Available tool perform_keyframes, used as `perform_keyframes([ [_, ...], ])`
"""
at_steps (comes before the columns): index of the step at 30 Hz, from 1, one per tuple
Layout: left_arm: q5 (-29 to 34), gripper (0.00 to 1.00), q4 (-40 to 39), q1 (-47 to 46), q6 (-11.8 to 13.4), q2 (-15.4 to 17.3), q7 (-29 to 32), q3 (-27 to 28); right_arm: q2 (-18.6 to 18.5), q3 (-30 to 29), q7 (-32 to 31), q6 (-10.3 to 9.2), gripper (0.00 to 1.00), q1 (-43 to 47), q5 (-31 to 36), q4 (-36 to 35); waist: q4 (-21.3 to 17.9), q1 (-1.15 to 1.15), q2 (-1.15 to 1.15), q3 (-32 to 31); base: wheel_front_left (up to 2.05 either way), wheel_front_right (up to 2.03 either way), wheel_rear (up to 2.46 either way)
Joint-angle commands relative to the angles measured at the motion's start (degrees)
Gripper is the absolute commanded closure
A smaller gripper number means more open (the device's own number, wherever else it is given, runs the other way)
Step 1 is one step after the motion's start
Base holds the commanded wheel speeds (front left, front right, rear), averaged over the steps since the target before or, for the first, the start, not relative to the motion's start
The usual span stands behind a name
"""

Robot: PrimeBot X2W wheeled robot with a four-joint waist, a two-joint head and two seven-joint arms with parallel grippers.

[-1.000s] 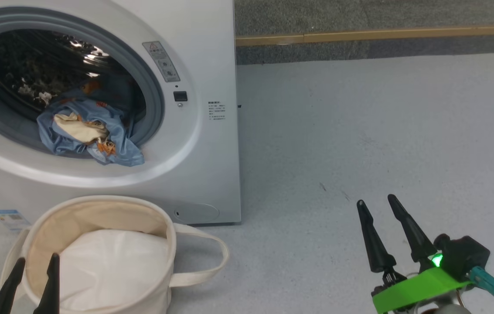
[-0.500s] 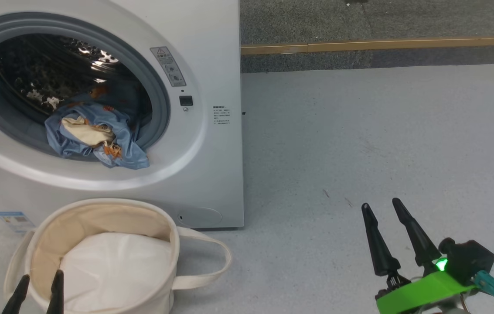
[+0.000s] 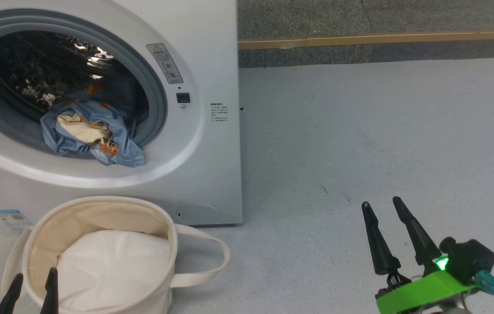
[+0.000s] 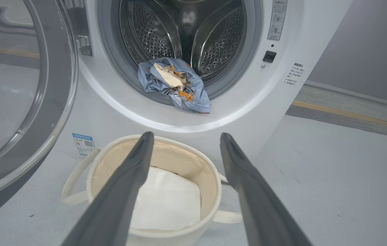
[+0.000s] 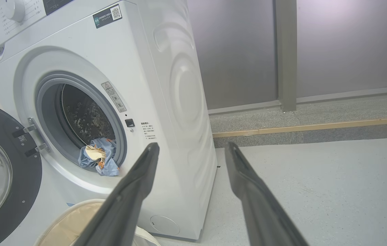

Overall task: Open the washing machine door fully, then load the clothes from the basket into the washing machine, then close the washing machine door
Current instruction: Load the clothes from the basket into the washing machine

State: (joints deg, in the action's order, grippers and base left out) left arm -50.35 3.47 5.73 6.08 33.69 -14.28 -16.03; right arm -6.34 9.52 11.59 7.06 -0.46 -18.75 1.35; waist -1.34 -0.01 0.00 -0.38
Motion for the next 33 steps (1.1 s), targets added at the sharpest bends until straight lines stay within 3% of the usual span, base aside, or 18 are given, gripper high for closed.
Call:
perform_keyframes([
  [1,0.2,0.00,-0.8,-2.9,0.3,1.5,-0.7,3.6,-0.4,0.8,-0.4,0.43,0.00,-1.0,0.0,-2.0,-0.2,0.01,0.00,0.2,0.00,0.00,0.00],
  [9,-0.8,0.00,2.3,-8.1,-0.9,1.7,1.1,3.6,-0.1,0.9,-0.9,0.43,0.00,-1.6,0.8,-2.8,-0.7,0.01,0.00,2.3,0.00,0.00,0.00],
  [23,0.5,0.00,25.1,-33.5,-11.4,3.8,6.0,-0.3,2.3,2.7,-0.6,0.43,0.00,-7.0,4.1,-5.2,-5.0,0.01,0.00,14.5,0.00,0.00,0.00],
  [33,1.1,0.00,37.2,-52.9,-13.5,6.7,8.3,-6.3,3.3,3.2,0.0,0.43,0.00,-10.5,7.3,-7.8,-7.5,0.01,0.00,26.9,0.00,0.00,0.00],
])
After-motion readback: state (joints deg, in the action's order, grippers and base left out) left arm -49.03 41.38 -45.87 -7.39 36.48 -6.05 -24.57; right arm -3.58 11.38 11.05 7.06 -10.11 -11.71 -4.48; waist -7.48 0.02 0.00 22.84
